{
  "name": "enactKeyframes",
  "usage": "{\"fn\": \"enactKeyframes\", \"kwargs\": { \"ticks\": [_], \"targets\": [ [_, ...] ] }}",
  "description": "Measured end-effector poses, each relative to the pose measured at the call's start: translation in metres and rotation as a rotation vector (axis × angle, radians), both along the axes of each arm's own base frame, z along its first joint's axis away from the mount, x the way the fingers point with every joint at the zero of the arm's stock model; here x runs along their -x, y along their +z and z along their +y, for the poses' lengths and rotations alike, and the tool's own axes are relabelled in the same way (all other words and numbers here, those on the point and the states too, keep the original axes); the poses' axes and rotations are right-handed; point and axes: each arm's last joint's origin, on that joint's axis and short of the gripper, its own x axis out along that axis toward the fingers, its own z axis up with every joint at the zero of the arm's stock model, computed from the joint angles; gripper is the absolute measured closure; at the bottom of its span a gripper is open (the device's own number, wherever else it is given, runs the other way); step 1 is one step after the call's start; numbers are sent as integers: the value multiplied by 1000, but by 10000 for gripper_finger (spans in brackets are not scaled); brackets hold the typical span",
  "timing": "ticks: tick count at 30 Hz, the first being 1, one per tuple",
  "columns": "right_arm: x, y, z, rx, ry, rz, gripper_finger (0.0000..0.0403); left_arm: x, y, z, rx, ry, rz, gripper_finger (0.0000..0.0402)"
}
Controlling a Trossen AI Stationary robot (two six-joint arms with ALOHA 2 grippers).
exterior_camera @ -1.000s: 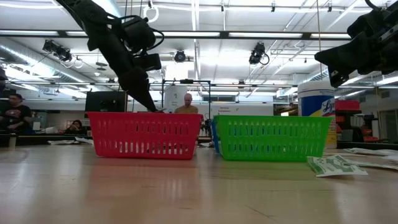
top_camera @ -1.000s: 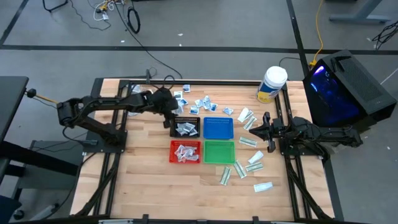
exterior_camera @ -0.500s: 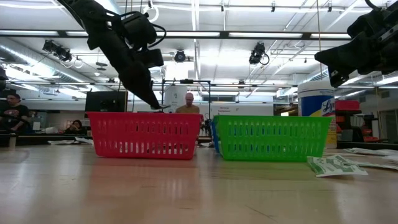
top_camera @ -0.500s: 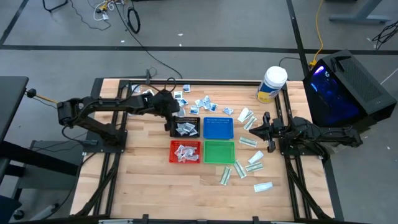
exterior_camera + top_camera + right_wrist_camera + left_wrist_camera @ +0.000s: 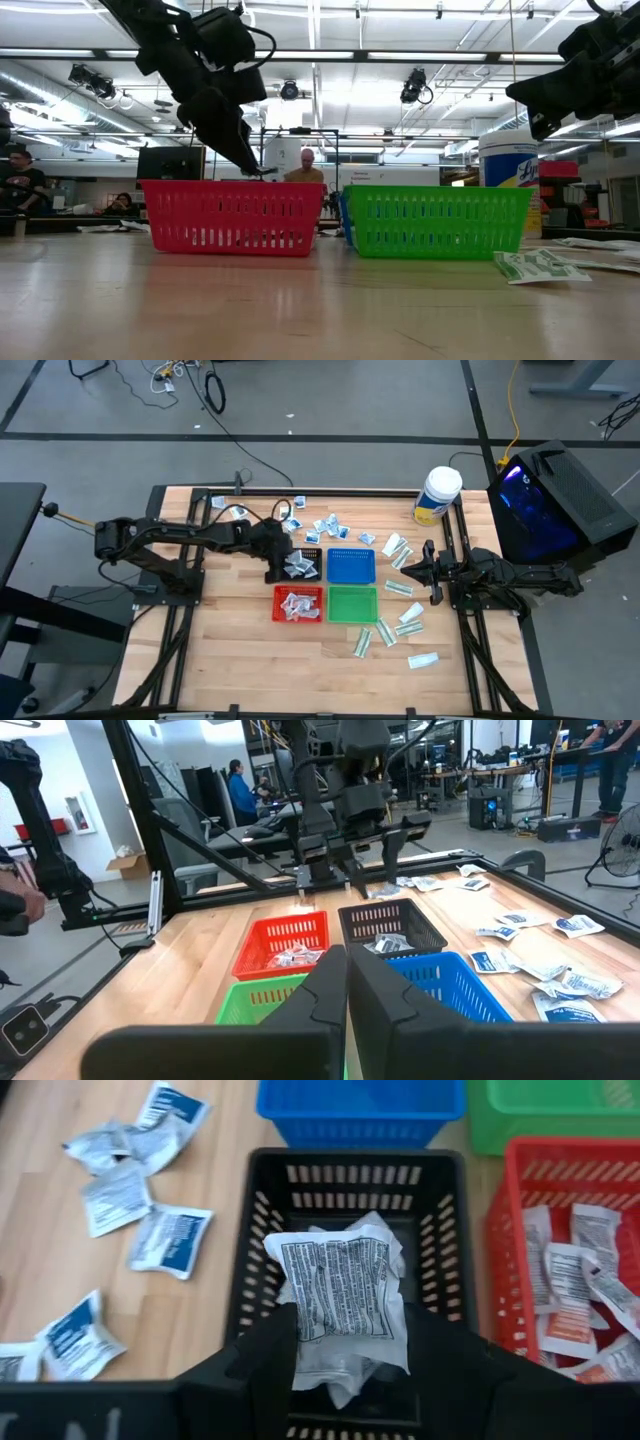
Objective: Pick & Place First Aid Supplies
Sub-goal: Put the gray towelette pack into the black bin
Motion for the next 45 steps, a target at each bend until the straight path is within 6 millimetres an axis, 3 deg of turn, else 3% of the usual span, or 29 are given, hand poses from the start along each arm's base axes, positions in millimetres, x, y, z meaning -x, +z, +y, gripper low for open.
{"fn": "enactKeyframes", "kwargs": {
  "ticks": [12,26,37,41,45],
  "targets": [
    [0,0,0,0,0,0,385,-8,-18,-2,12,-12,56,216],
    [0,0,0,0,0,0,385,-11,-17,-1,15,8,27,213],
    [0,0,0,0,0,0,385,-10,-17,-1,18,23,30,109],
    [0,0,0,0,0,0,385,-9,-12,0,15,53,24,99],
    [0,0,0,0,0,0,385,-12,12,2,3,59,2,101]
  ]
}}
